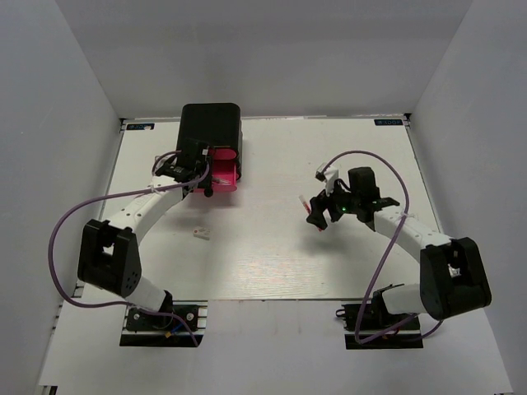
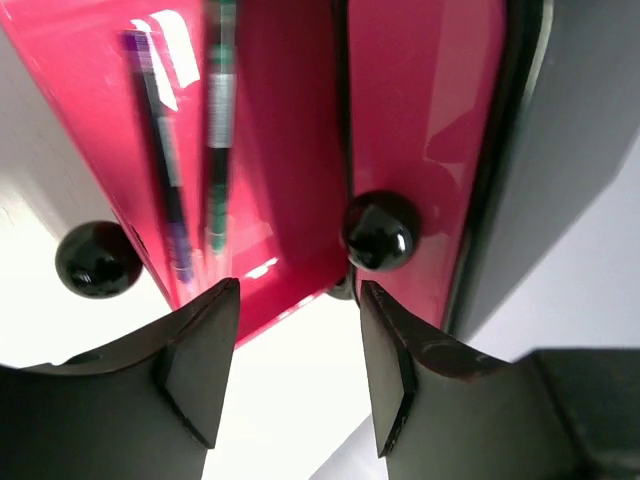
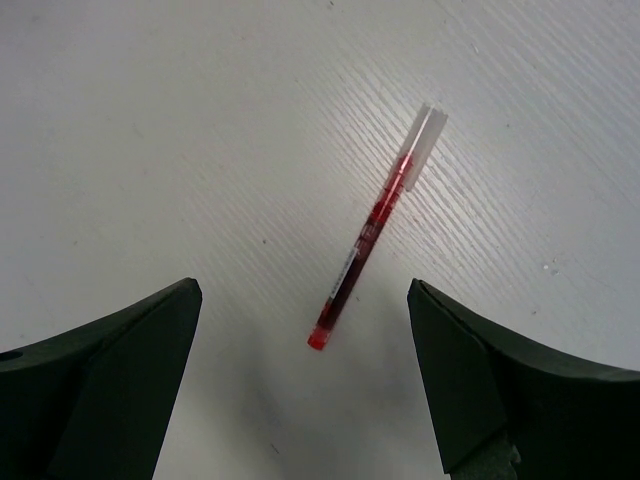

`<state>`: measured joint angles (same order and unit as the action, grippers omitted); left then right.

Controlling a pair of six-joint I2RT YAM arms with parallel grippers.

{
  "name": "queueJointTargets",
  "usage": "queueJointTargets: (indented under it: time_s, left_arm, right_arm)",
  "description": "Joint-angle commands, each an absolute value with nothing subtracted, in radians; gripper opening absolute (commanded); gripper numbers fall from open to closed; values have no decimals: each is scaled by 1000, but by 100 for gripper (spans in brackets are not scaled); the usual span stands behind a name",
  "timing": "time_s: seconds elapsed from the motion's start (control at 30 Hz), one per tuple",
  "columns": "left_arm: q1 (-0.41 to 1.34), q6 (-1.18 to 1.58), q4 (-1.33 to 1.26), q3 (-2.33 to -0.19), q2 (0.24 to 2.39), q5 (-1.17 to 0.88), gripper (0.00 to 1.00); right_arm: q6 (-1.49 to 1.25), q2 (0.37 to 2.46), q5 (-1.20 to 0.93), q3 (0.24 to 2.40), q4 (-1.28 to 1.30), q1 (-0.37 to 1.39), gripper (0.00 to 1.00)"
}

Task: Sort the stationery into containers
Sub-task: Place the pen in the drawer, then pick up the pen from the center of the board.

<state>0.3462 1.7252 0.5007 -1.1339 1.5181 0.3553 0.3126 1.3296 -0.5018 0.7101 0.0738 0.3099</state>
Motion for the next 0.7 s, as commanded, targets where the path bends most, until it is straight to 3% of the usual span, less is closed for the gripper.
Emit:
queueJointTargets:
  time_s: [0.0,0.27,0.4,0.43,0.53,0.67]
  left_arm:
    - [342,1717,494,-1105,1421,341,62]
    - [351,1492,529,-1074,1215,363,65]
    - [351,1320,540,-1016,1102,364,72]
    - [351,1292,563,-1000,1080,364,75]
    - [360,1241,606,-940,1000,364,83]
    - [360,1221,663,-826,901,353,86]
  right_arm:
    - [308,1397,-413,750,51,314,90]
    - [278,1552,-246,827,38,347,90]
    - [285,1603,-209,860,29,377,76]
    - [288,1609,-203,868,29,383,66]
    - [299,1637,-170,882,35,408,51]
    - [317,1657,-134,870,51,442,30]
